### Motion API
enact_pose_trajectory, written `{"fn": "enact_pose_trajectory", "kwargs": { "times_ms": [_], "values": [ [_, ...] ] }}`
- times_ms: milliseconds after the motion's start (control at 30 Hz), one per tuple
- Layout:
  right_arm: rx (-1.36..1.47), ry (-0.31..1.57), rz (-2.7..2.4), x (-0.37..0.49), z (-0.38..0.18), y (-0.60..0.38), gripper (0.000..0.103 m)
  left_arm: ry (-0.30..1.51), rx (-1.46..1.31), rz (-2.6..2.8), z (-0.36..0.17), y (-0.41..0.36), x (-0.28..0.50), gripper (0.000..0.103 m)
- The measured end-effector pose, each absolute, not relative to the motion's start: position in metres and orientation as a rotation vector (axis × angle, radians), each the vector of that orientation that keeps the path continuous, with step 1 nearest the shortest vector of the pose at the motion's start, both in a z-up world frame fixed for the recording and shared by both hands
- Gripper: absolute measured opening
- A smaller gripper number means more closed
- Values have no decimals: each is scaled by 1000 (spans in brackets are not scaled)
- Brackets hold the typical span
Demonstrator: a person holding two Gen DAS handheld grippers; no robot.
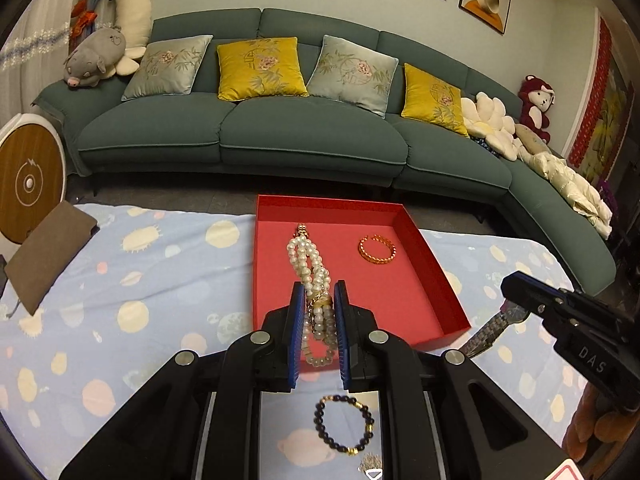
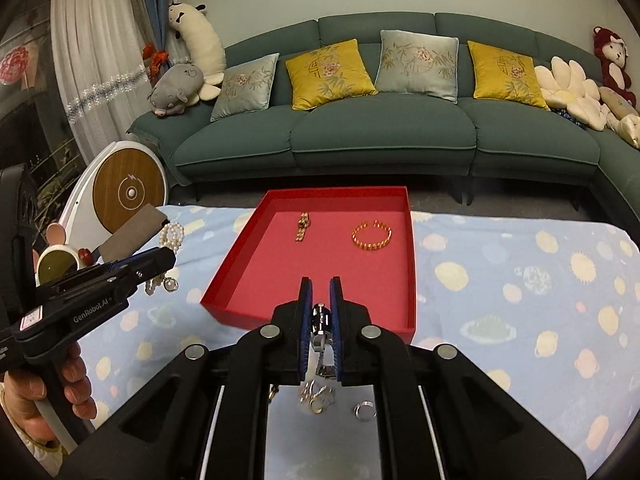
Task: Organize jewelry
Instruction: 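Carry the pearl strand and silver watch into the red box with both tools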
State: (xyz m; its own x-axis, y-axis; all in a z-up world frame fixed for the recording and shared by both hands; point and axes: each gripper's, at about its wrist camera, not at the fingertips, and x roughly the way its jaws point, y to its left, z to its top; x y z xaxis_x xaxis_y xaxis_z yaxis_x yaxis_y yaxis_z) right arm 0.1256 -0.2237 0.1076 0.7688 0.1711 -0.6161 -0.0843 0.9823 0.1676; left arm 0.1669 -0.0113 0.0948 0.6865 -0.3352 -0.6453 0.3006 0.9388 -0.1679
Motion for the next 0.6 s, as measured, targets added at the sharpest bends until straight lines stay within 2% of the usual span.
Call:
{"fn": "enact_pose_trajectory", "kwargs": {
  "times_ms": [233,600],
  "values": [
    [141,677,122,197,111,-228,8,767,-28,-334,80,-36,233,12],
    [131,786,75,270,48,-233,8,859,4,-297,27,-64,293,12]
  ]
}}
